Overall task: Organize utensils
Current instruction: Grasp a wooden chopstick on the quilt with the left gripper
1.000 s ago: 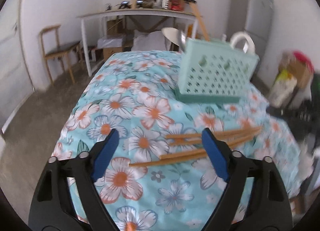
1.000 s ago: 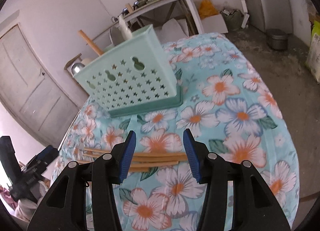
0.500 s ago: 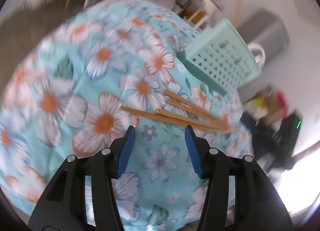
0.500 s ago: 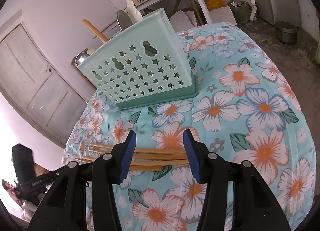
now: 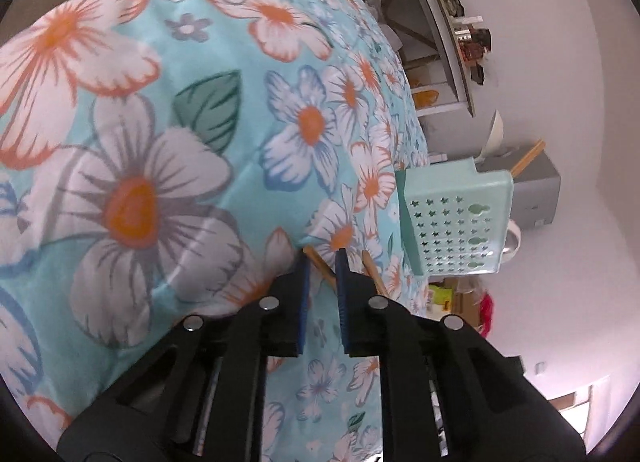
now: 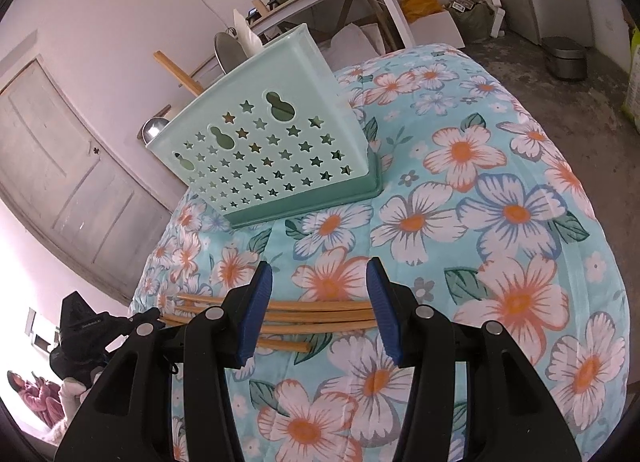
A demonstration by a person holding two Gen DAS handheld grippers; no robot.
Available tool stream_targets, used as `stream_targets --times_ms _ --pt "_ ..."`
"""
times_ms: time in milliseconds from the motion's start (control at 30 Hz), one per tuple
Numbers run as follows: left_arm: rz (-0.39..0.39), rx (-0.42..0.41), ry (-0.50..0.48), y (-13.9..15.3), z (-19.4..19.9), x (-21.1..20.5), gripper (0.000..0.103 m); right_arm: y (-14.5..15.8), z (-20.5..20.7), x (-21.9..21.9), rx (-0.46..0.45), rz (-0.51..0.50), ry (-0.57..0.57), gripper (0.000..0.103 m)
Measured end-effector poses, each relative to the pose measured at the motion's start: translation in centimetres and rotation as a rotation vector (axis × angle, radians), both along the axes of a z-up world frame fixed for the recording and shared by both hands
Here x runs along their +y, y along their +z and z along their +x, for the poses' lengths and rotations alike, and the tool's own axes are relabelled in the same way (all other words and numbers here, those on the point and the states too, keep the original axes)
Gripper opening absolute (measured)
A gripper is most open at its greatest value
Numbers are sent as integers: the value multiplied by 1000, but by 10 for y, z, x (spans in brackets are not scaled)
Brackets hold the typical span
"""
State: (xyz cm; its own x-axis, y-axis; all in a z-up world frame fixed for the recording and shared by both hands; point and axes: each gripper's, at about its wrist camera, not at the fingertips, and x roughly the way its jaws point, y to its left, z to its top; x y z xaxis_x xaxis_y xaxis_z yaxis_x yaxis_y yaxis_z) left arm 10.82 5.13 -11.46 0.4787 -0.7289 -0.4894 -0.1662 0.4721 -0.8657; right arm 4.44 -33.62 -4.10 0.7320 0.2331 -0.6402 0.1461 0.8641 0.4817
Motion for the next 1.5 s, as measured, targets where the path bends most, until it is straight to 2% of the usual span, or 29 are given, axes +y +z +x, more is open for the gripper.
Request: stream_targets --times_ms 133,233,333,433,567,667,833,1067,1300,1400,1500 --pt "-7 7 19 1 2 7 10 1 -2 -1 -2 1 -3 48" --pt "4 -9 102 10 -1 31 10 3 -5 -4 -9 -1 -10 48" --pt "-33 35 143 8 1 47 11 1 -6 -9 -8 10 -21 48" --pt "-92 87 138 1 1 49 21 0 -6 -10 -8 29 -23 48" --pt "-121 102 125 3 1 43 36 1 -6 -7 -12 20 -9 48" --pt "-123 141 120 -1 4 32 37 0 -5 -6 -10 27 -8 48" --pt "-87 167 118 0 10 20 35 -1 -6 -7 -10 28 -11 48" --pt "0 174 133 -1 12 12 12 -3 -5 -7 -4 27 -8 48" --pt "-7 151 112 -6 10 16 11 3 -7 -5 -14 10 0 48" --pt "37 116 65 -1 11 16 11 10 -8 -3 -25 -10 11 48" --pt "88 87 7 5 11 16 12 19 -5 7 -53 -47 76 48"
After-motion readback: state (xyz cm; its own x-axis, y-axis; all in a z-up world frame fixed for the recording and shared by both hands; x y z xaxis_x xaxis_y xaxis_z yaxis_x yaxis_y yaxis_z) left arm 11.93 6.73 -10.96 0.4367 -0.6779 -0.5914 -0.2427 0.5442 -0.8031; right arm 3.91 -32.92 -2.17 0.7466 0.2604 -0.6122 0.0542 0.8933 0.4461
